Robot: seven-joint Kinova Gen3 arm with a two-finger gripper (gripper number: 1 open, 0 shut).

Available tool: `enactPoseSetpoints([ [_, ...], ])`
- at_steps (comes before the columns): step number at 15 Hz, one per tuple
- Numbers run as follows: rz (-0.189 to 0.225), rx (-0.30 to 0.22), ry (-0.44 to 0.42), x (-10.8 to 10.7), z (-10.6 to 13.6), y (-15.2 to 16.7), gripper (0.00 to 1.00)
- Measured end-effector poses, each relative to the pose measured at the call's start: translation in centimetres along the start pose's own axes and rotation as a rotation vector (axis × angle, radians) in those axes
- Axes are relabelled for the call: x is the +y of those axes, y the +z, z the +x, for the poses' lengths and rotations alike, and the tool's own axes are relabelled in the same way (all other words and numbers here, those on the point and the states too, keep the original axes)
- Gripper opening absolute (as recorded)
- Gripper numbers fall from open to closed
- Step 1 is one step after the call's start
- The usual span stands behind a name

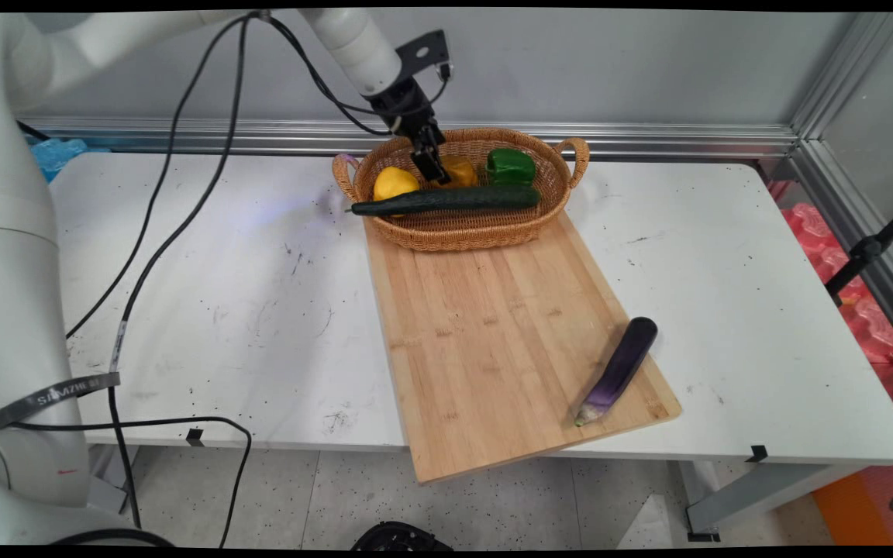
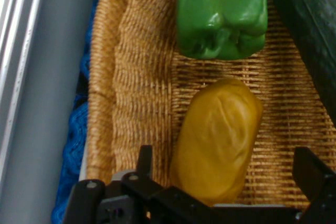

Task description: Pick up the potato from the vegetable basket, then place the picked object on the cutting board

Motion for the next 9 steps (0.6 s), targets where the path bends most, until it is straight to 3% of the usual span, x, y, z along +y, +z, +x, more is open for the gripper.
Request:
enactPoseSetpoints([
  [4, -0.018, -0.013, 0.043, -0.3, 0.8, 2.1, 1.0],
  [5, -0.021, -0.016, 0.055, -0.4, 1.0, 2.5, 0.0],
  [9, -0.027, -0.026, 0.086, -0.5, 1.4, 3.1, 0.0],
])
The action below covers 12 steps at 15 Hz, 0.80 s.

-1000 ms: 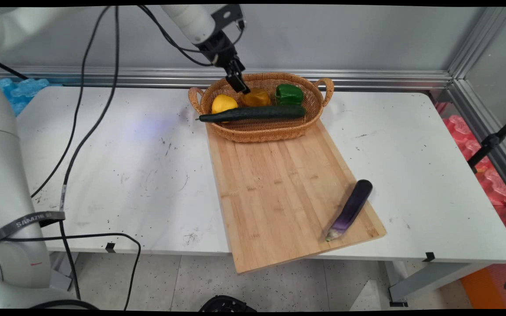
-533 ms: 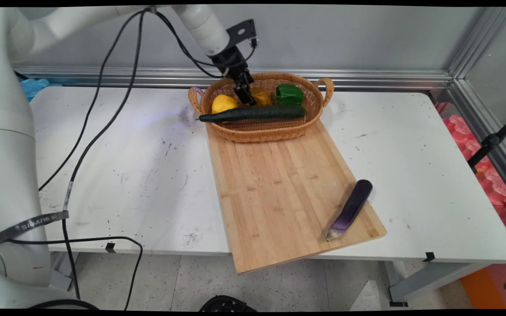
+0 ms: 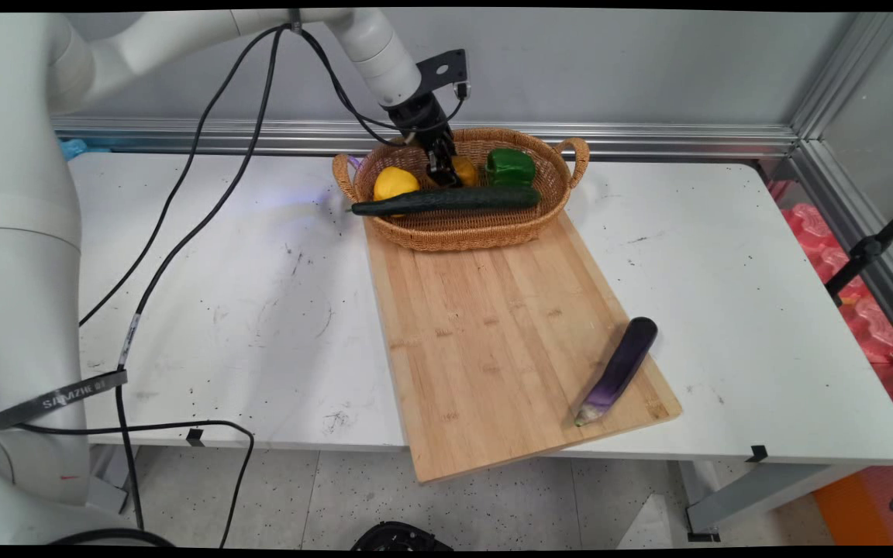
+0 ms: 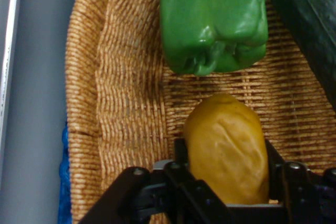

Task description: Place the picked object on the cutting board

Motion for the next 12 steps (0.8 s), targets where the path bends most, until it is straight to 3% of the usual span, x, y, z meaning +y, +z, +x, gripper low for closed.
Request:
enactPoseSetpoints([
  [6, 0.015, -0.001, 0.029, 0.0, 1.0, -1.1, 0.0],
  [12, 0.055, 0.017, 0.01, 1.1, 2.1, -6.1, 0.0],
])
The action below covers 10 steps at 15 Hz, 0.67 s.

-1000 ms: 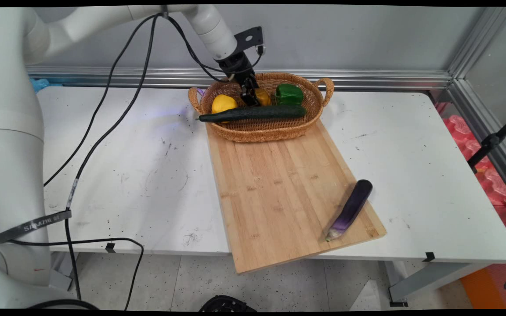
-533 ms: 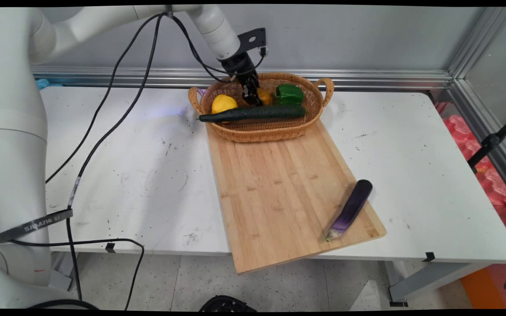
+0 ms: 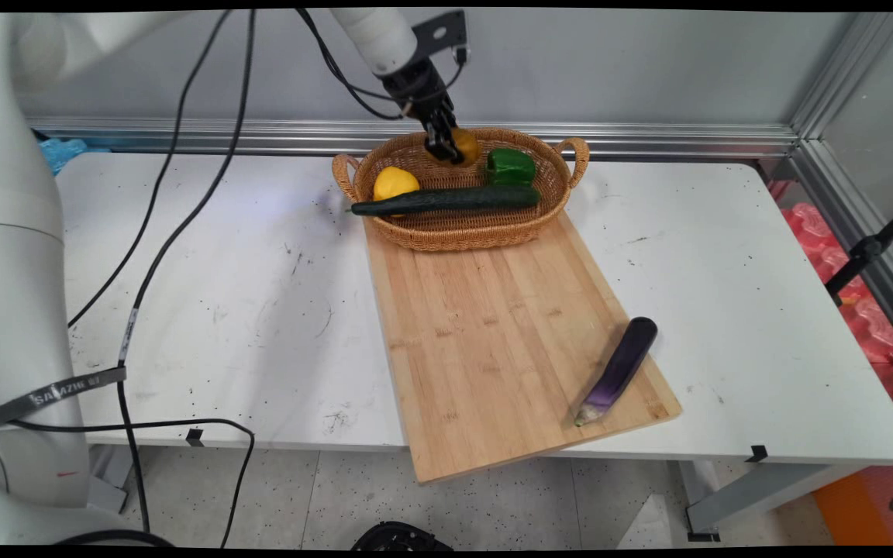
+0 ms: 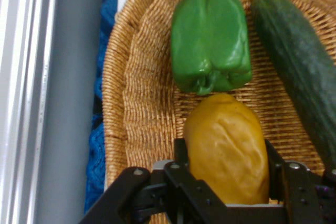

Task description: Place the picked object on the cutting board

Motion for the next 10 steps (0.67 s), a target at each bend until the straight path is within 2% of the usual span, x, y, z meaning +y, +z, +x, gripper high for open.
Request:
enactPoseSetpoints([
  [5, 0.025, 0.017, -0.026, 1.5, 0.5, -4.8, 0.0],
  [10, 0.019, 0.047, -0.066, 4.3, 1.2, -8.6, 0.0],
])
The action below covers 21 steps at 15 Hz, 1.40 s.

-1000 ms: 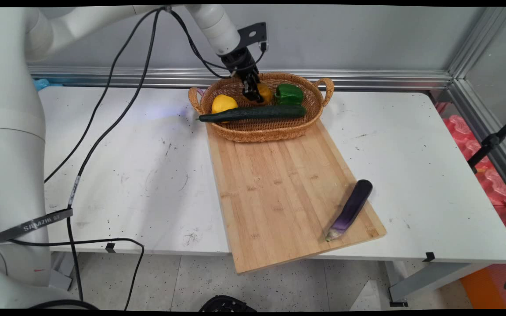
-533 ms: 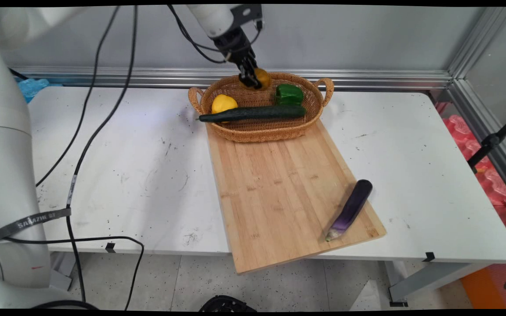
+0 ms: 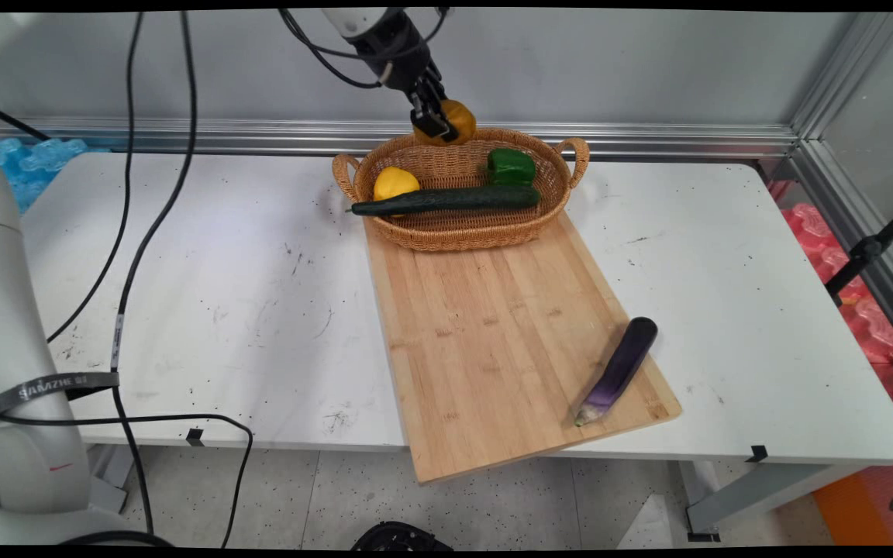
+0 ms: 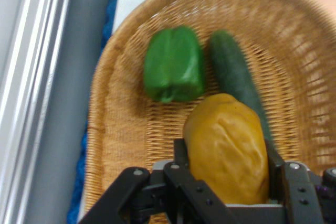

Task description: Place the picked object on the cutting board

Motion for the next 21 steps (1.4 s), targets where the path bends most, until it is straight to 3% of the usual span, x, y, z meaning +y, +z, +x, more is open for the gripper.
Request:
enactPoseSetpoints([
  [4, -0.021, 0.023, -0.049, 2.8, 0.6, -2.1, 0.0],
  [11, -0.074, 0.048, -0.17, 9.6, 1.4, -4.5, 0.0],
  [21, -0.149, 0.02, -0.289, 19.2, 1.3, -2.8, 0.0],
])
